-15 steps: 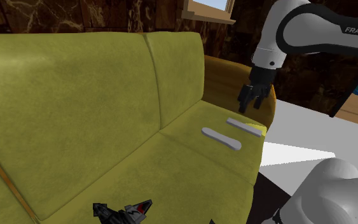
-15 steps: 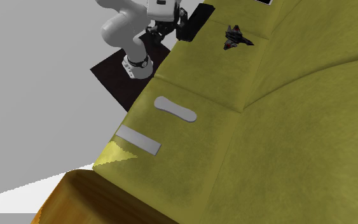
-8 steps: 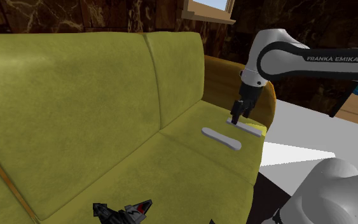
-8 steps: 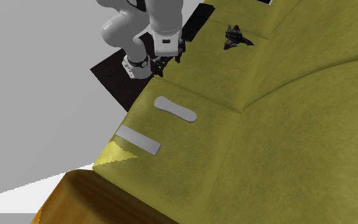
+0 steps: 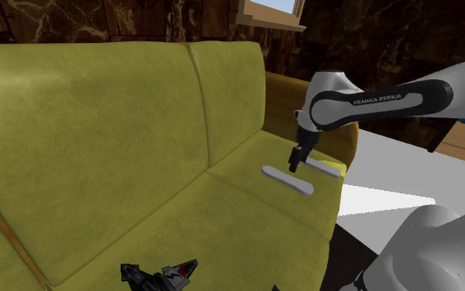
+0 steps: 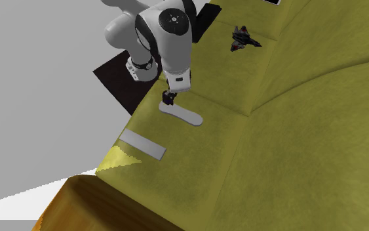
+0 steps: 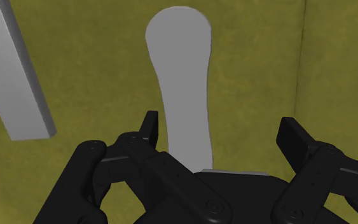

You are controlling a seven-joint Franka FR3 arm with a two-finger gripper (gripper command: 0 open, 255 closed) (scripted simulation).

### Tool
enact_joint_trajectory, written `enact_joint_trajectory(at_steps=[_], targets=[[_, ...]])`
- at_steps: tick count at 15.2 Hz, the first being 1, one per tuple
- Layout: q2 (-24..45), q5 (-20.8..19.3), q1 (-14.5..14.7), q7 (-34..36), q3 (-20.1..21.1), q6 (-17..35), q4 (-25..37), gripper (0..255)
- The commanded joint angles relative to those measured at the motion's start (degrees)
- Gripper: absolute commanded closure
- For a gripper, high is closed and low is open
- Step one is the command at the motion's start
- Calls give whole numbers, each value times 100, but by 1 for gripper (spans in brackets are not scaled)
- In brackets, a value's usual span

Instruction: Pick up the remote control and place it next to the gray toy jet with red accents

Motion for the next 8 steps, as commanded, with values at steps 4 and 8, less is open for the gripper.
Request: enact_joint_trajectory(at_steps=[4,8], targets=[[979,-26,108,-736,-320,1102,-20,0],[1171,-6,115,-778,-354,1403,-127,0]])
